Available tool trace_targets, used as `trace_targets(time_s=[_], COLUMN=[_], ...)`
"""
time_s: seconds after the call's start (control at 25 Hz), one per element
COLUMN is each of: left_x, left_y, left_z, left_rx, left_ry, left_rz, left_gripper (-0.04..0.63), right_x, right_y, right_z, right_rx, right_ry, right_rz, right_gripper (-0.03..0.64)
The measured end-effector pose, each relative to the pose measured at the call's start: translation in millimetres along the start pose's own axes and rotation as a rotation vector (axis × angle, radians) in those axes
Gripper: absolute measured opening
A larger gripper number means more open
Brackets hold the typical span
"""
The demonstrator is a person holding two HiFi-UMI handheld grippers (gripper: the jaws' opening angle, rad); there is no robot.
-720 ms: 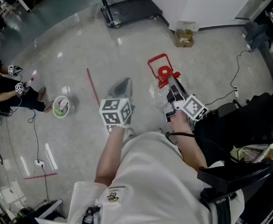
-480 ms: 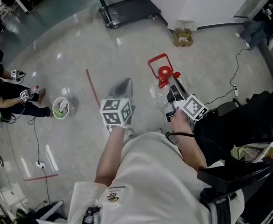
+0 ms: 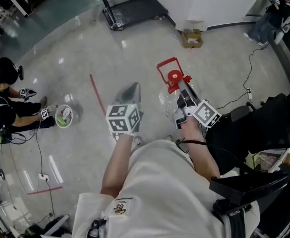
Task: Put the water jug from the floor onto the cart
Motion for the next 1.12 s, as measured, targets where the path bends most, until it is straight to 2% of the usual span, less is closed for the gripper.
trace_targets(time_s=[0.44, 0.72, 0.88, 1.12], left_x=[-10, -8, -15, -30], left_y=[-21, -16, -23, -42], left_z=[7, 7, 9, 18], left_rx=[-0.009, -0.001, -0.001, -0.008], left_ry=[0.006, 0.014, 0.017, 0.043], left_rz=[0.004, 0.009, 0.006, 0.006], left_gripper=[0.002, 0.002, 0.002, 0.002], right_x=[8, 5, 7, 9], right_y=[-14, -9, -16, -31], right_z=[-20, -12, -15, -32], right_rx=[-0.043, -0.05, -0.095, -0.067], right_ry=[-0.023, -0.009, -0.008, 0.0], right_rz=[-0.014, -0.016, -0.006, -0.013], right_gripper=[0.077, 0.077, 0.077, 0.077])
Point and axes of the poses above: the fingertips, and each gripper's own axes: x backward along the fingers, y to its left, z out of its underside, the point moved 2 cm from there along x, backward along the fingers, and after that the axes turned 12 degrees about -y, right-handed, at the moved point
